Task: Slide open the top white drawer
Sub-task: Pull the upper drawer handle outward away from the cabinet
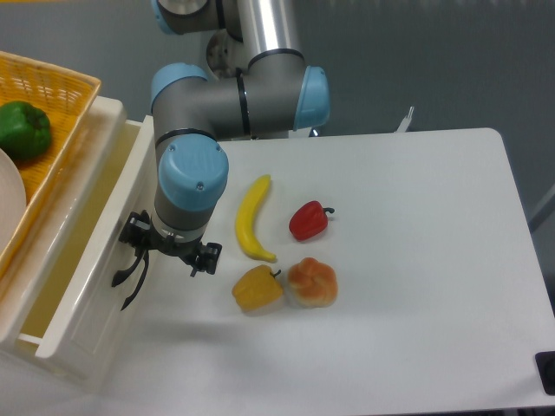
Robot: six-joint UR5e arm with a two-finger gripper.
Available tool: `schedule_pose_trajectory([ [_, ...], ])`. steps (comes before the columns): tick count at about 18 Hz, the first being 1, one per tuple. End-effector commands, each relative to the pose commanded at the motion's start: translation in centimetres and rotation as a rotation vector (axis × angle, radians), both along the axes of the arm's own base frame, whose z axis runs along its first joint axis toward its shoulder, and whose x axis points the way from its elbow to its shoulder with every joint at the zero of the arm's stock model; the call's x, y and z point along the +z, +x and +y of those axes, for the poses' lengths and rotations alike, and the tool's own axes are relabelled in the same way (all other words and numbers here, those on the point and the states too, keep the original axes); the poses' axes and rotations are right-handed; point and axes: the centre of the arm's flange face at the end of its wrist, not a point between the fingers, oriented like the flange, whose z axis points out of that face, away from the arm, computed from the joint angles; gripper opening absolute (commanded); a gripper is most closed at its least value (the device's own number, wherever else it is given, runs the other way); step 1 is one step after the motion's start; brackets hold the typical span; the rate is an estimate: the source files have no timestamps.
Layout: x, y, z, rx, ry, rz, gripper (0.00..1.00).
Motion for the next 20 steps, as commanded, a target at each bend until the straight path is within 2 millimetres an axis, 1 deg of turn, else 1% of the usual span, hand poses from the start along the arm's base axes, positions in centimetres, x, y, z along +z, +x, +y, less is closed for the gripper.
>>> schedule_pose_trajectory([
  [5, 0.0, -1.5, -0.6, -0.013, 0.008, 0.004, 1.0],
  [8, 0.0, -2.7, -1.1, 0.002, 0.011, 0.005, 1.0],
  [13, 0.5, -5.5, -2.3, 0.016, 0.025, 0.015, 1.0],
  [15, 0.3, -6.2, -2.4, 0.016, 0.027, 0.016, 1.0],
  [20, 0.9, -8.5, -2.9, 0.044, 0.038, 0.028, 1.0],
])
